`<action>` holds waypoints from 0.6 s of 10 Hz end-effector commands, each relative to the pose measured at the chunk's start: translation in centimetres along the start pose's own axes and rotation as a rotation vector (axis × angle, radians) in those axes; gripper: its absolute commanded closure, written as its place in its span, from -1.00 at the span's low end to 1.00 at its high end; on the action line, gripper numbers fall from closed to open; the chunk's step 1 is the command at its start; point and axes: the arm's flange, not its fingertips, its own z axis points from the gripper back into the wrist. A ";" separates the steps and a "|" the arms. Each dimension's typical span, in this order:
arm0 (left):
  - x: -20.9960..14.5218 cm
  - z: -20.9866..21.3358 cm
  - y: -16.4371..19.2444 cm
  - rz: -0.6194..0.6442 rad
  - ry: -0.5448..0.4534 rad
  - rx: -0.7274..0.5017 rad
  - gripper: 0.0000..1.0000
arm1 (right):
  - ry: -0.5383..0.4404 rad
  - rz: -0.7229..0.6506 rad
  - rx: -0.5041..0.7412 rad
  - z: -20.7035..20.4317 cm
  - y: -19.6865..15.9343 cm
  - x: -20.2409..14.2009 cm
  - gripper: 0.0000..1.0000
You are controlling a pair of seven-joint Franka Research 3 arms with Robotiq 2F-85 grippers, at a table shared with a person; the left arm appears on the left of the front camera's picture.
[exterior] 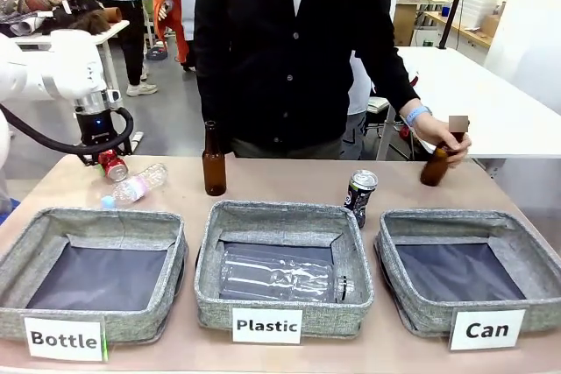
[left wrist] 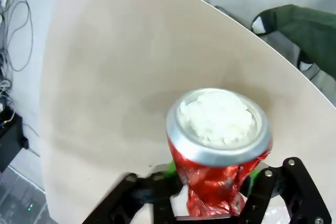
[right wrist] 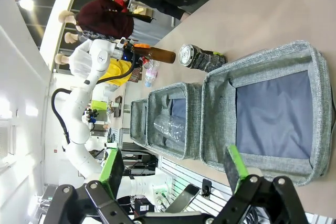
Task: Sort the can waste into the basket.
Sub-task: Pick up the can waste from the table and place it in the right Fabric basket.
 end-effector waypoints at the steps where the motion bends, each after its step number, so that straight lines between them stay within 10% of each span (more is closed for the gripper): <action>1: 0.7 0.9 0.3 0.020 -0.025 0.016 1.00 | -0.013 0.025 0.023 0.0 0.1 0.4 -1.00; 4: 0.8 5.5 4.4 -0.075 -0.068 -0.094 1.00 | -0.013 0.025 0.023 0.0 0.1 0.4 -1.00; 6: -1.4 10.0 9.5 -0.402 -0.111 -0.198 1.00 | -0.013 0.025 0.023 0.0 0.1 0.4 -1.00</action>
